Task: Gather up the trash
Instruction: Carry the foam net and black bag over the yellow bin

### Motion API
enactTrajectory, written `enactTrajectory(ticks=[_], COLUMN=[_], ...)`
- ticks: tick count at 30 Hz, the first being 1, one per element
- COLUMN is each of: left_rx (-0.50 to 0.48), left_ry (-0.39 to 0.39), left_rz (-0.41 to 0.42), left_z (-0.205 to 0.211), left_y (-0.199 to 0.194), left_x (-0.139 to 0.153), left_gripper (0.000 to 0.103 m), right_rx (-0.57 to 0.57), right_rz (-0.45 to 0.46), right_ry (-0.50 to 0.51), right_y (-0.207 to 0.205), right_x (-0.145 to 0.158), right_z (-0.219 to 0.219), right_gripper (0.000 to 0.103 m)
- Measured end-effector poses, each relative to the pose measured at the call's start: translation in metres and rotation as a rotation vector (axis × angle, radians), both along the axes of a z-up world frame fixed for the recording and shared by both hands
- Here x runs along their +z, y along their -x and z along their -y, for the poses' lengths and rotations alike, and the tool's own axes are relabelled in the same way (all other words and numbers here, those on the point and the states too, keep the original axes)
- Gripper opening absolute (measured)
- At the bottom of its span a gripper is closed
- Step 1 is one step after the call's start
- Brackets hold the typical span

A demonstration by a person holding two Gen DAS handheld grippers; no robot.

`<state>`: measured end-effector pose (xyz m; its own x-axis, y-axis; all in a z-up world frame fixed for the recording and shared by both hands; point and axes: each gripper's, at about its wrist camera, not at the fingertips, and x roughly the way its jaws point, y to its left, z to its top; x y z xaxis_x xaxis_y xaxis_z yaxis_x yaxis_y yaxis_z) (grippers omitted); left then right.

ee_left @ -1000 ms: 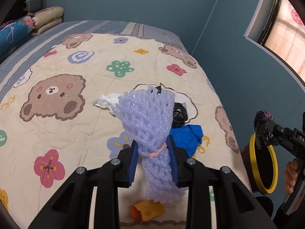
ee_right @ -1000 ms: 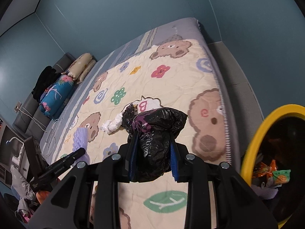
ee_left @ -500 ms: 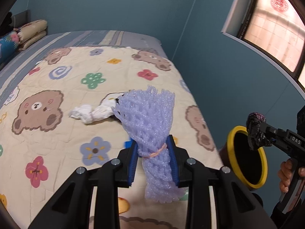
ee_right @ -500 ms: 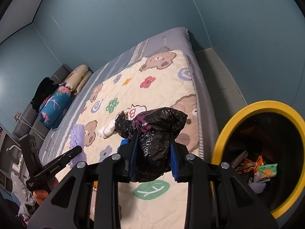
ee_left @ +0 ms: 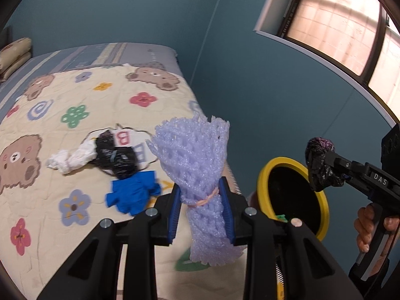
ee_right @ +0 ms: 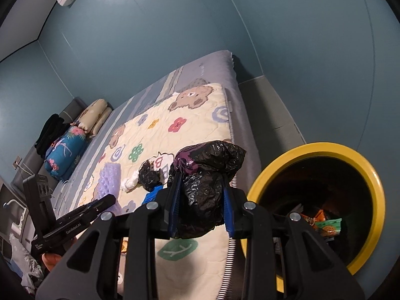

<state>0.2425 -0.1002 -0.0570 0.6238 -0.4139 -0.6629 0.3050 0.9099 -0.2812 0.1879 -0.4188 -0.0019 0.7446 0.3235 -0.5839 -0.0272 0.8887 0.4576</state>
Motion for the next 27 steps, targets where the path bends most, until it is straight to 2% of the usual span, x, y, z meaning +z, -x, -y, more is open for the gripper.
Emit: enactTrajectory(ticks=[13,27], left_rx=[-0.127,-0.242], left_ry=[-0.012,-0.017], left_rz=[0.01,-0.025], left_z=[0.069,0.144], left_y=[-0.005,-0.018], left_x=[0.006,-0.012], left_gripper=[0.028,0.028], right_rx=[-0.072,-0.167], right_rz=[0.011,-0.007], right_ry=[-0.002,0.017], right_y=[0.014,0.019], right_x=[0.001,-0.015], right_z=[0.042,0.086], right_gripper=[0.028,0.028])
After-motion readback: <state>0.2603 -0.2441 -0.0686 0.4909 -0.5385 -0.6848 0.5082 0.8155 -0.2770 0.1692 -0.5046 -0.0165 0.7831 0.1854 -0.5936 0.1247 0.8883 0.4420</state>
